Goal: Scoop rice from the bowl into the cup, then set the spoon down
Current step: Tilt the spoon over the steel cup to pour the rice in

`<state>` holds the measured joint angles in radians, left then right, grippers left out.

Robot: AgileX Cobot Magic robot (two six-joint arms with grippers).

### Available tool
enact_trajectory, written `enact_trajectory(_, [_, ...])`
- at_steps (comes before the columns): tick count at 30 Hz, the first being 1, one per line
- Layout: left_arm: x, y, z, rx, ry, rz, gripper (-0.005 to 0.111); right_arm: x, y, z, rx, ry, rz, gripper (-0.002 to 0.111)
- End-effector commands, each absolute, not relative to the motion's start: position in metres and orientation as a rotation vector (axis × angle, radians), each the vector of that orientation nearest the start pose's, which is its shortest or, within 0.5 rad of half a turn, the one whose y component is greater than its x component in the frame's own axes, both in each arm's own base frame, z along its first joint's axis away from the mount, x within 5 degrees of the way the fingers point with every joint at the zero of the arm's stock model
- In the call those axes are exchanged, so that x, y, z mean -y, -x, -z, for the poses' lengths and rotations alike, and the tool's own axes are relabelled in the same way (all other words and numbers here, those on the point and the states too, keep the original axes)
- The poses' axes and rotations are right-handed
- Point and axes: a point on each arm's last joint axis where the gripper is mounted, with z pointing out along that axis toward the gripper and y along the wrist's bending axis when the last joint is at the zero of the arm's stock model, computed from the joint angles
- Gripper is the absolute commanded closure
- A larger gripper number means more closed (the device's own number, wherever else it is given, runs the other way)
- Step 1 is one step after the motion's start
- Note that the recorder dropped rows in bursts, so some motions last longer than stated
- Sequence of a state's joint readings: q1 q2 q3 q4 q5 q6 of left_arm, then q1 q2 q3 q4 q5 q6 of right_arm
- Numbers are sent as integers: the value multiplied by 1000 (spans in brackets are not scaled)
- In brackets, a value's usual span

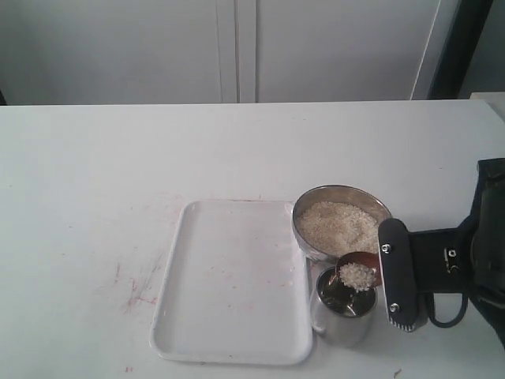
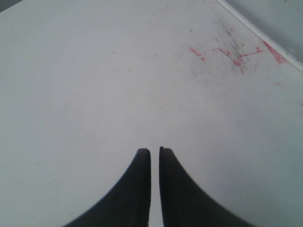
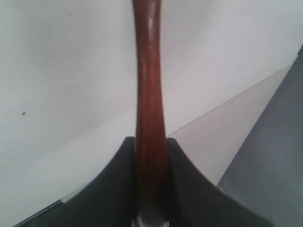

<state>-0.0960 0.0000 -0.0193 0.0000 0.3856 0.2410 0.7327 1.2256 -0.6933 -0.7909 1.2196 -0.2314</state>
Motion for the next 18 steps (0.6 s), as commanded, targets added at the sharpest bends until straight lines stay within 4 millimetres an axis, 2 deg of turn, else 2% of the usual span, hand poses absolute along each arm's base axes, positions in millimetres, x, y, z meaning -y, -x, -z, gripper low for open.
enact_trajectory(1, [5, -51, -178, -1882, -318, -83, 92, -73, -177, -250, -2192, 1748, 1177, 108])
enact_trajectory(14, [5, -51, -178, -1882, -318, -83, 92, -73, -179, -251, -2139, 1798, 1220, 108])
enact_trajectory(18, [5, -51, -178, -1882, -318, -83, 92, -72, -182, -254, -2078, 1828, 1280, 108])
